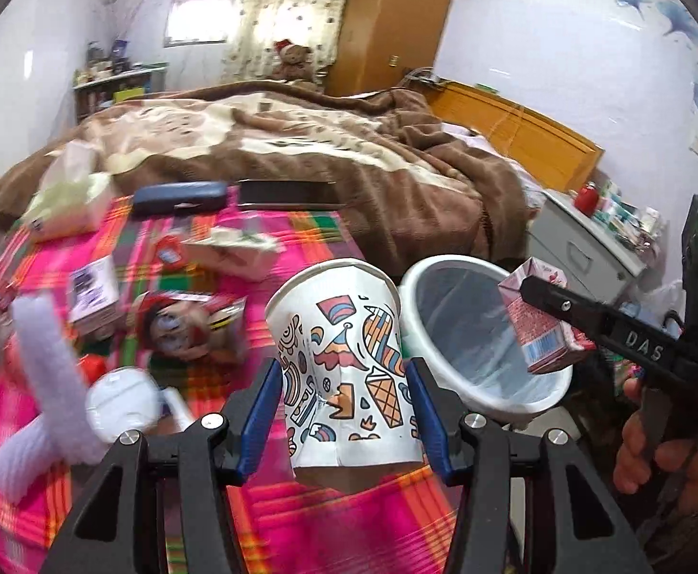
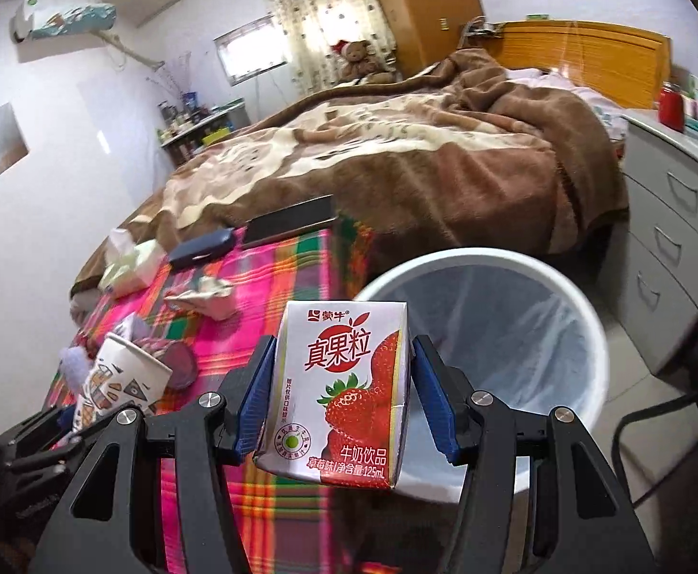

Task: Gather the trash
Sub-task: 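Carry the carton over the bin and open the right tool while the left tool drops the paper cup in, then move both open tools back over the bed toward the remaining trash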

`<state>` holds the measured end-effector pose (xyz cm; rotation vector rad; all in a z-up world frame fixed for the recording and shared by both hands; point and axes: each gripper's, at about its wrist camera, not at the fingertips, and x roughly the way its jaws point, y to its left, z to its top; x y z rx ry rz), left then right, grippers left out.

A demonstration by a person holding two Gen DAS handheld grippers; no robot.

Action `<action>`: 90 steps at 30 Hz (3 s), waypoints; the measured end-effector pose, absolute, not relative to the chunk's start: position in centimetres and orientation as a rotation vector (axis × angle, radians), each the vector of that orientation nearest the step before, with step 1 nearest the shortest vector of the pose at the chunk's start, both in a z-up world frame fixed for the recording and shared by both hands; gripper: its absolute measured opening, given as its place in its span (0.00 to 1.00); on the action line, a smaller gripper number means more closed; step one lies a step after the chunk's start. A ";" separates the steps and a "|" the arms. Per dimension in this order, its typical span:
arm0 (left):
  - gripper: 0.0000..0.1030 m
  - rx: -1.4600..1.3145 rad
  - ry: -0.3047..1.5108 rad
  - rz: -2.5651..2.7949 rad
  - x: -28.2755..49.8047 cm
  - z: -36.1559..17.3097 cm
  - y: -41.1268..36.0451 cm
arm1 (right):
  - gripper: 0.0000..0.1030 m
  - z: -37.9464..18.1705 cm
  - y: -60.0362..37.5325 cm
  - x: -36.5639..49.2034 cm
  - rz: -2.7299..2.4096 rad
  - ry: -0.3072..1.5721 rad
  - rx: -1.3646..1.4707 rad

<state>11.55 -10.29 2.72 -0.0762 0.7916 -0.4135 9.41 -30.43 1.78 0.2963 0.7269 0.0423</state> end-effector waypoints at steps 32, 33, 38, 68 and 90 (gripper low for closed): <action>0.70 -0.035 0.872 -0.579 17.2 -0.4 -21.2 | 0.70 -3.0 -38.0 11.1 -0.147 0.832 0.296; 0.70 -0.033 0.869 -0.578 17.2 -0.3 -21.1 | 0.70 -3.0 -37.9 11.0 -0.146 0.829 0.295; 0.70 -0.045 0.859 -0.568 16.7 0.0 -20.1 | 0.70 -2.6 -37.3 10.5 -0.142 0.816 0.305; 0.70 -0.115 0.726 -0.297 8.7 2.8 -4.1 | 0.70 0.1 -27.1 6.8 0.076 0.699 0.258; 0.70 -0.197 0.780 -0.039 7.2 -1.1 11.0 | 0.70 -4.2 -18.2 7.2 0.231 0.871 0.335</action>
